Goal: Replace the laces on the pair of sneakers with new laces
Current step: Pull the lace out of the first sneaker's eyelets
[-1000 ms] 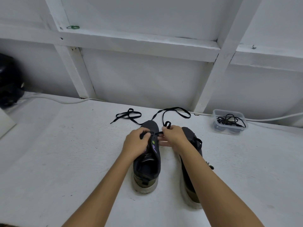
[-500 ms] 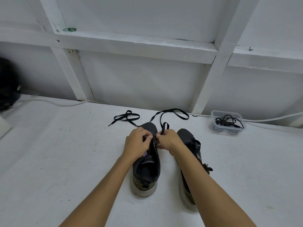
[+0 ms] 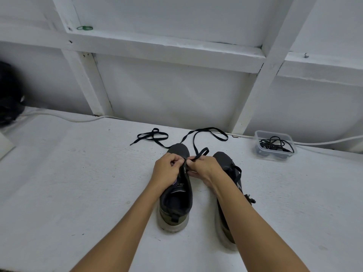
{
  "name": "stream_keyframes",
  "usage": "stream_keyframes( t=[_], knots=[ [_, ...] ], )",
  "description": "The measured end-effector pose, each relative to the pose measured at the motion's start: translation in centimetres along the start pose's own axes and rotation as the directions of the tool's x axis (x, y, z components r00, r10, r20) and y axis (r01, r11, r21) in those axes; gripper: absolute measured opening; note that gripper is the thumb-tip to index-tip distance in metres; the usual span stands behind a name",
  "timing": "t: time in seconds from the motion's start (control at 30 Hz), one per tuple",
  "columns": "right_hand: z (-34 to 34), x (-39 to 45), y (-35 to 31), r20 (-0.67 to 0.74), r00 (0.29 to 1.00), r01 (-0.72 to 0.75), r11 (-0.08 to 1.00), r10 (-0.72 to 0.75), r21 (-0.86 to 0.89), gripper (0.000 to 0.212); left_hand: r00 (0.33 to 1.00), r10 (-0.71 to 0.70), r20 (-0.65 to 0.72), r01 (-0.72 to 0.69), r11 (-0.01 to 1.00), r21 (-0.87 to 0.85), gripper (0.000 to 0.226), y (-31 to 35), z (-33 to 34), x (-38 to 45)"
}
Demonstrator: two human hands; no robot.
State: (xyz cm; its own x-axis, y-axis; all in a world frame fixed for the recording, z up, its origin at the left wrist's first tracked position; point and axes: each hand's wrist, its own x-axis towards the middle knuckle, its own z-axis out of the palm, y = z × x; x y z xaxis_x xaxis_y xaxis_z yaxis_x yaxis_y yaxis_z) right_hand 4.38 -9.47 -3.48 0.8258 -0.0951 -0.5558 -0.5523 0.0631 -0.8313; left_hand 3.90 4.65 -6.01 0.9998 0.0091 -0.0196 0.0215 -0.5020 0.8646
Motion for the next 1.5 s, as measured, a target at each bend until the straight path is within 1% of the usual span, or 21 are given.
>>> stream_keyframes(
  t=[0.1,0.23,0.37,0.47,0.63,0.77,0.83,0.93,1.07,1.13,1.2,1.27,1.33,1.43,1.47,1.5],
  knots=[
    [-0.1,0.2,0.1,0.003,1.0,-0.027,0.999,0.027,0.039,0.012,1.0,0.006,-0.022,-0.005,0.999,0.039,0.008,-0.1,0.4,0.1],
    [-0.2,0.1,0.1,-0.013,1.0,-0.018,0.999,0.019,0.047,0.013,0.999,0.018,-0.05,-0.012,0.993,0.117,0.007,0.0,0.9,0.3],
    [-0.2,0.2,0.1,-0.009,1.0,-0.025,0.999,0.025,0.041,0.012,0.993,0.114,-0.015,-0.11,0.981,0.158,0.007,-0.3,0.5,0.3],
    [-0.3,0.6,0.0,0.008,1.0,-0.018,1.0,0.018,0.0,0.011,0.991,0.134,-0.031,-0.127,0.979,0.157,0.008,-0.4,0.6,0.2],
    [-0.2,1.3,0.4,-0.024,1.0,0.01,0.984,-0.015,-0.179,0.026,0.996,0.093,-0.016,-0.088,0.974,0.21,0.009,0.2,0.9,0.3],
    [-0.2,0.8,0.3,-0.043,0.999,-0.012,0.986,0.005,-0.165,0.038,0.995,0.098,-0.008,-0.093,0.969,0.228,0.007,0.2,0.8,0.3],
    [-0.3,0.8,0.3,-0.041,0.999,-0.018,0.991,0.013,-0.131,0.036,0.994,0.102,-0.029,-0.093,0.972,0.218,0.007,0.1,0.8,0.1],
    [-0.3,0.9,0.1,-0.034,0.999,-0.04,0.994,0.036,-0.099,0.022,0.995,0.083,-0.06,-0.072,0.982,0.173,0.007,0.0,0.6,-0.1],
    [-0.8,0.6,-0.9,-0.017,1.0,-0.006,0.991,0.004,-0.136,0.011,0.997,0.063,-0.046,-0.055,0.983,0.174,0.005,0.2,0.3,-0.2],
    [-1.2,0.2,-1.3,-0.046,0.998,0.029,0.991,-0.036,-0.131,0.006,0.999,0.042,-0.03,-0.037,0.987,0.155,0.005,0.3,0.0,-0.2],
    [-1.7,-0.2,-1.5,-0.08,0.993,0.069,0.987,-0.082,-0.148,0.008,1.0,0.014,-0.013,-0.012,0.991,0.135,0.004,0.3,-0.2,-0.1],
    [-2.1,-0.8,-2.0,-0.083,0.99,0.101,0.98,-0.116,-0.174,0.006,1.0,-0.01,0.002,0.01,0.993,0.117,0.004,0.4,-0.6,0.0],
    [-2.9,-1.8,-2.5,-0.072,0.984,0.138,0.959,-0.16,-0.246,0.006,1.0,-0.023,0.015,0.021,0.995,0.093,0.004,0.7,-1.1,0.0],
    [-4.3,-3.1,-3.2,-0.02,0.979,0.183,0.912,-0.204,-0.366,0.02,0.999,-0.037,-0.01,0.037,0.999,0.026,0.004,1.2,-2.1,0.2],
    [-4.8,-3.7,-3.4,-0.011,0.976,0.196,0.898,-0.218,-0.393,0.023,0.999,-0.024,-0.023,0.024,1.0,0.005,0.005,1.6,-2.4,0.2],
    [-5.4,-4.3,-3.8,-0.002,0.974,0.208,0.89,-0.229,-0.406,0.022,1.0,0.007,-0.028,-0.007,1.0,-0.007,0.007,2.1,-2.7,0.3]
  ],
)
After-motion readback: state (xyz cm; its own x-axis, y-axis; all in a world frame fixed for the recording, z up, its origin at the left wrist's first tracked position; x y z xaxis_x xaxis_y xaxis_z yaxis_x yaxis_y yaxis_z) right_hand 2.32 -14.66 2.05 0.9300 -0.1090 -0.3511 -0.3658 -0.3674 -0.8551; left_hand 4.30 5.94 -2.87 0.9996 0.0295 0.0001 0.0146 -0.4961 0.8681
